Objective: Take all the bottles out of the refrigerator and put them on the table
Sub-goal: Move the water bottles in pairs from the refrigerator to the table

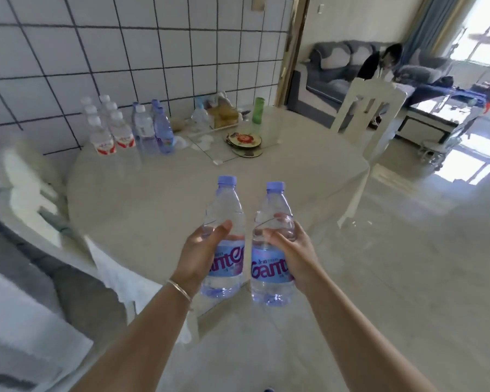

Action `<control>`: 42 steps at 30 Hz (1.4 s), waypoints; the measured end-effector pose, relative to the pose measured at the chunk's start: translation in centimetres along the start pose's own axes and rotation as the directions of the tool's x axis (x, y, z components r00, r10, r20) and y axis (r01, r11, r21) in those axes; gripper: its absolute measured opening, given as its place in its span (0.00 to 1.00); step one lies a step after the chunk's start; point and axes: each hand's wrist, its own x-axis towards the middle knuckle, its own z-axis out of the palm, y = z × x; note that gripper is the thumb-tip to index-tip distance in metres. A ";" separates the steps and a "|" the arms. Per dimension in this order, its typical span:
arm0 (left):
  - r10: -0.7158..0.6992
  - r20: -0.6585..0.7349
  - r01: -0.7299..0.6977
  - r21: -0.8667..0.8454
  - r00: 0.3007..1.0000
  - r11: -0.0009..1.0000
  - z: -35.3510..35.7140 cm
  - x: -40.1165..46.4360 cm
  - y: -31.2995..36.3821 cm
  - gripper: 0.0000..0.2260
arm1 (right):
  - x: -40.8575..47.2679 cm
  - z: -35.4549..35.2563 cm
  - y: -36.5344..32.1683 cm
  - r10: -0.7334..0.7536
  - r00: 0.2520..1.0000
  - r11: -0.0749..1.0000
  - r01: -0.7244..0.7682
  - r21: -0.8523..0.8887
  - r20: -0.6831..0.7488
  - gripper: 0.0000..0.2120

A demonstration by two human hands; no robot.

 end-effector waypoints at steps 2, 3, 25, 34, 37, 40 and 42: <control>-0.004 -0.064 0.002 -0.031 0.998 1.000 1.5 2.6 1.0 0.27 | 4.0 -0.7 -1.6 0.010 0.997 0.999 -0.007 -0.031 0.081 0.21; -0.003 -0.095 -0.001 -0.039 0.995 0.999 2.1 3.8 1.3 0.30 | 5.9 -0.9 -2.4 0.010 0.992 0.999 -0.003 -0.050 0.129 0.20; -0.042 -0.417 0.016 -0.064 0.908 0.998 -8.4 35.3 4.4 0.32 | 41.3 18.3 -1.6 0.089 0.887 0.960 0.044 -0.276 0.452 0.16; -0.004 -0.474 0.021 0.031 0.880 0.999 -12.7 45.6 4.0 0.25 | 50.8 25.5 0.5 0.042 0.928 0.884 0.138 -0.446 0.371 0.29; 0.054 -0.537 0.049 0.177 0.842 0.983 -13.7 48.0 3.8 0.29 | 53.3 27.4 0.8 0.022 0.923 0.877 0.166 -0.450 0.384 0.34; 0.134 -0.594 0.051 0.284 0.793 0.958 -14.5 50.3 3.7 0.23 | 55.1 29.3 1.5 -0.021 0.931 0.879 0.191 -0.436 0.365 0.39; 0.158 -0.616 0.036 0.291 0.772 0.956 -15.1 51.8 3.4 0.23 | 56.1 30.3 1.9 -0.049 0.941 0.881 0.198 -0.429 0.335 0.36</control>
